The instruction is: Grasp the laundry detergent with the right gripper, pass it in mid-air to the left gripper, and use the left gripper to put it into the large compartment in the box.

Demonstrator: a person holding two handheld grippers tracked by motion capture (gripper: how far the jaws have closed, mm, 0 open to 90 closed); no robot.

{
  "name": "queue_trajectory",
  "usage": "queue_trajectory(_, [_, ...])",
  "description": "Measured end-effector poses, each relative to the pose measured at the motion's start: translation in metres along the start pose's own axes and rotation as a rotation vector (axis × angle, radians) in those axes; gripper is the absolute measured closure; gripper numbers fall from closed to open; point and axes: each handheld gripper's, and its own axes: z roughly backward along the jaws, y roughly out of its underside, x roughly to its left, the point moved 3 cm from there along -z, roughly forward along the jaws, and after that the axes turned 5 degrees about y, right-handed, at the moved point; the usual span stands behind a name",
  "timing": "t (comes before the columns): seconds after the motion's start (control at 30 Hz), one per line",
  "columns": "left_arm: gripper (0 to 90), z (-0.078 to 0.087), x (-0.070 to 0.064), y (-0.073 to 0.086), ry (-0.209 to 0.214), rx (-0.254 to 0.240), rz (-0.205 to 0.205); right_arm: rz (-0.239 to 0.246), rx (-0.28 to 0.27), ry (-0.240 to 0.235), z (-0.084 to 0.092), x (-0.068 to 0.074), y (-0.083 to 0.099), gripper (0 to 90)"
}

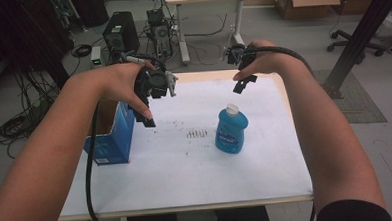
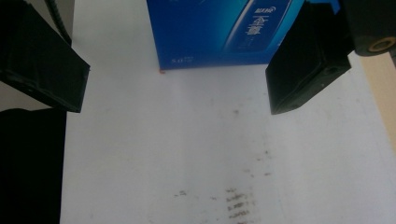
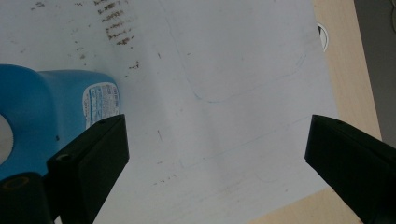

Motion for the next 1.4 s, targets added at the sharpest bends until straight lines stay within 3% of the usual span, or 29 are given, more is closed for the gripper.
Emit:
queue_trajectory(0.23, [6.6, -0.002, 0.002, -0.003, -0.001, 0.014, 0.006, 0.007, -0.007, 0.008, 0.003, -0.001, 0.003, 6.3])
queue_trajectory(0.77, [6.6, -0.001, 0.001, 0.001, 0.004, 0.013, 0.013, -0.028, -0.019, -0.002, -0.001, 0.0, 0.025, 4.6])
queue_trajectory(1.4, [6.6, 0.001, -0.004, 0.001, 0.005, 0.026, 0.007, -0.054, -0.057, -0.001, 0.014, 0.015, 0.06, 3.9])
